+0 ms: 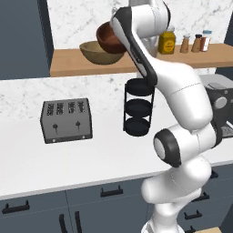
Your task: Pick up the bowls on the counter and stack them on top of one another in the open cabinet. Place the smaller bowl on top of the larger bowl.
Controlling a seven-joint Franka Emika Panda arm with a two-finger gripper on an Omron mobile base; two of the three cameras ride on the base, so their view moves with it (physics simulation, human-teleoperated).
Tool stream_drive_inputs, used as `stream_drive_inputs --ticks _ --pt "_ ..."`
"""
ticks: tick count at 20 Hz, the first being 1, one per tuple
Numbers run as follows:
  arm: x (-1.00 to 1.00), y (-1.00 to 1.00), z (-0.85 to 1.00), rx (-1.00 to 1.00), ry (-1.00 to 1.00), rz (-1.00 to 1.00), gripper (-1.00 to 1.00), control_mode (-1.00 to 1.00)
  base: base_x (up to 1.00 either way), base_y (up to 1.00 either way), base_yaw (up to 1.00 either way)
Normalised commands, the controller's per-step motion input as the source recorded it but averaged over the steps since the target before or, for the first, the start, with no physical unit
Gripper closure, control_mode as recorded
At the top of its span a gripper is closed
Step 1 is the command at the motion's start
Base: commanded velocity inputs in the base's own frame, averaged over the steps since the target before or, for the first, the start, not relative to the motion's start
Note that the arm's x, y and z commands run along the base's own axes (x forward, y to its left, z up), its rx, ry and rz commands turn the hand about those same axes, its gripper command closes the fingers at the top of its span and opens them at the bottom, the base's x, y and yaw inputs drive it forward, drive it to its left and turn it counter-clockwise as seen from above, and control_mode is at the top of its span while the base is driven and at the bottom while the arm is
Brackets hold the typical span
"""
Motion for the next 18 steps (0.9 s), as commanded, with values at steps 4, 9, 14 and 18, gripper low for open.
stream_drive_inputs --ticks 4,9,14,18 --pt "0.35 0.04 0.00 0.03 0.00 -0.09 1.00 -1.00 0.00 0.00 0.00" --pt "0.29 0.00 0.00 0.06 0.00 -0.05 1.00 -1.00 0.00 0.00 0.00" --pt "0.06 0.00 0.00 0.02 0.00 -0.02 1.00 -1.00 0.00 0.00 0.00" --pt "0.22 0.02 -0.22 0.00 0.00 0.00 1.00 -1.00 0.00 0.00 0.00"
